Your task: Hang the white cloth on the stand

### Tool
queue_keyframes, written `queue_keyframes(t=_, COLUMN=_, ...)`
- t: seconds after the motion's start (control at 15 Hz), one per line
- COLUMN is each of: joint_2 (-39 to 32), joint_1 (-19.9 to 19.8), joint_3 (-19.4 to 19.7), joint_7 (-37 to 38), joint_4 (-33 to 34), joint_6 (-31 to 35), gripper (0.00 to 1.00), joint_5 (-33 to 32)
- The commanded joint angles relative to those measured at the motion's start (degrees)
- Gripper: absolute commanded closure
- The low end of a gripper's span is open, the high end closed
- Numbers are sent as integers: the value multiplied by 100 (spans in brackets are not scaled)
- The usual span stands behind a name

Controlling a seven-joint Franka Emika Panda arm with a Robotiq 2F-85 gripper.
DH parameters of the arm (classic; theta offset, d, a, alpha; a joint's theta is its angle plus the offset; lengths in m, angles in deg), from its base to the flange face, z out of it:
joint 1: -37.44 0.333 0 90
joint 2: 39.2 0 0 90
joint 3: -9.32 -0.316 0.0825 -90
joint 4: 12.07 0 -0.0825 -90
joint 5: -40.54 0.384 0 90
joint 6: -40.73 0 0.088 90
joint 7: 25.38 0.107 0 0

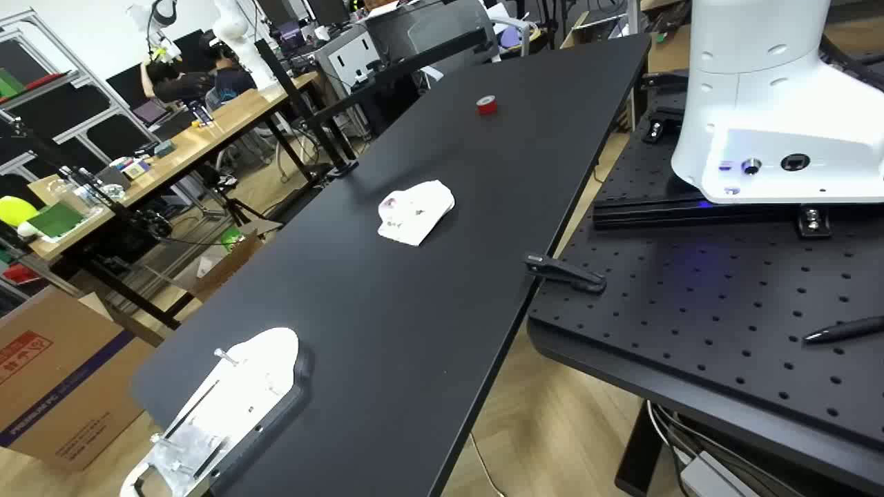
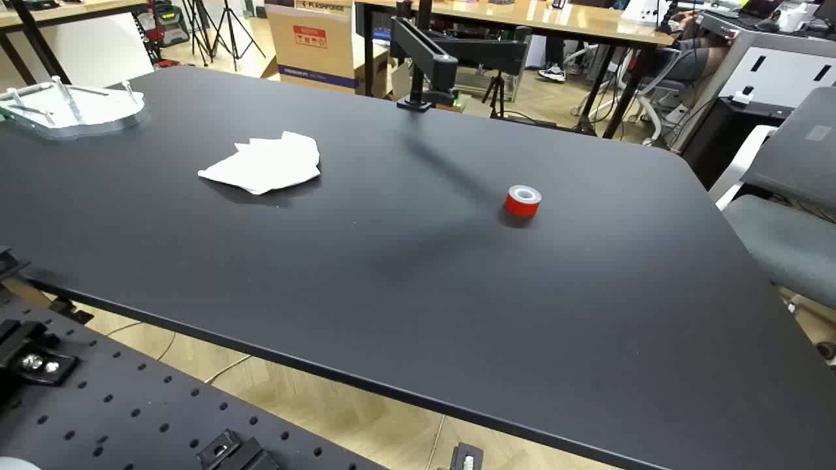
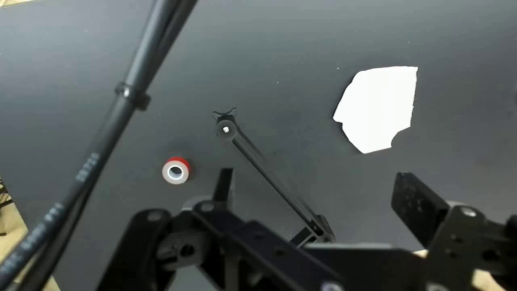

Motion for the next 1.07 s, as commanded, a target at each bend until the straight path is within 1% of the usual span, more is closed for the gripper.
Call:
queue_keyframes(t=0.0, joint_2=-14, joint_1=-88, joint_3=-72, joint_7=-27, joint_4=12, joint_6=-2, gripper=0, joint_5=28)
queue_keyframes(t=0.67, joint_2=-11, joint_1=-88, joint_3=-72, joint_7=-28, joint_4=13, joint_6=4, gripper=0, joint_5=28)
queue_keyframes(t=0.8, joint_2=-23, joint_1=-44, joint_3=-209, joint_7=44, joint_4=-112, joint_6=354, gripper=0, joint_5=-98)
queue_keyframes(t=1.0, joint_2=-45, joint_1=59, joint_3=-519, joint_7=146, joint_4=-514, joint_6=1158, gripper=0, joint_5=-249)
